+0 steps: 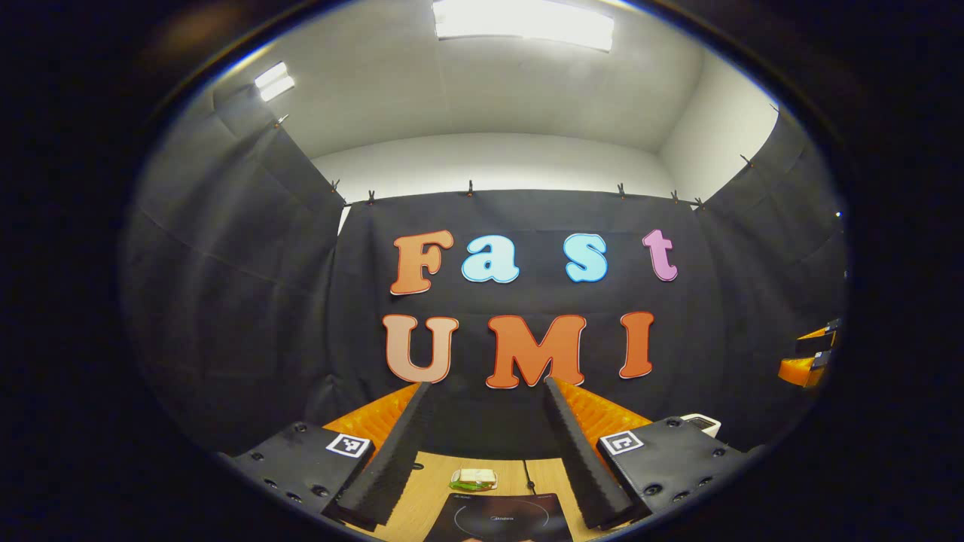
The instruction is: First push the handle of the pot to place it horizontally, then grasp the pot with both hands and set it on the induction cooktop.
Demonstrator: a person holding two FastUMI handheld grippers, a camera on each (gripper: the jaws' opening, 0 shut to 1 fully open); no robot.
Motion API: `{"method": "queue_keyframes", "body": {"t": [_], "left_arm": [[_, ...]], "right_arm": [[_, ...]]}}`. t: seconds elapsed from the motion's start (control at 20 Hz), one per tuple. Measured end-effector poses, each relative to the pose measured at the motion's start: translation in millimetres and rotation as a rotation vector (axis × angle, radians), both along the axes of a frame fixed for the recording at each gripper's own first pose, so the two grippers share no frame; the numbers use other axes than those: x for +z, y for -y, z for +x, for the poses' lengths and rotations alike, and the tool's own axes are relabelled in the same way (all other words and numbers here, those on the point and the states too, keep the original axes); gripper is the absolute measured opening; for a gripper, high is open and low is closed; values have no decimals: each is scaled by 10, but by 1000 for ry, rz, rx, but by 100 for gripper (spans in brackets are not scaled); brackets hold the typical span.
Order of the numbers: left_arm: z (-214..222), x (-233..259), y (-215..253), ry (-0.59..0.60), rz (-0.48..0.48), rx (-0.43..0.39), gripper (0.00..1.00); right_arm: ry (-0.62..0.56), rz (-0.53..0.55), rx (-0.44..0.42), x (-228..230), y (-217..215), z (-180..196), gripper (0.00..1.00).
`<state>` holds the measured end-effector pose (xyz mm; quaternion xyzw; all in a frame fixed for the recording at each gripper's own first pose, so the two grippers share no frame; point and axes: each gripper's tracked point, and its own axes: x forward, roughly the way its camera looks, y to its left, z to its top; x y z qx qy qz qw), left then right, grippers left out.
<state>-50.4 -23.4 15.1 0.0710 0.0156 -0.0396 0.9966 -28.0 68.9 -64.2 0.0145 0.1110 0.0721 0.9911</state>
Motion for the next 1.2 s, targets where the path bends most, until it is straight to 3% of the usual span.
{"method": "queue_keyframes", "body": {"t": [0.2, 0.25, 0.4, 0.6, 0.75, 0.95, 1.2], "left_arm": [[-21, -218, -13, -47, 31, -8, 98], [-19, -254, -39, -60, 48, -3, 93], [-24, -330, -88, -82, 72, 10, 98], [-24, -402, -144, -102, 88, 27, 98], [-27, -417, -164, -107, 103, 32, 99], [-36, -492, -154, -122, 122, 35, 98], [-14, -579, -114, -147, 131, 31, 98]], "right_arm": [[-135, 9, 59, -451, -139, -190, 95], [-183, 19, 81, -582, -172, -270, 95], [-316, 50, 138, -966, -341, -412, 95], [-583, 89, 271, -1644, -684, -818, 94], [-733, 121, 288, -1931, -721, -1025, 92], [-837, 138, 299, -2181, -840, -1127, 86], [-985, 214, 297, -2474, -935, -1312, 66]]}}
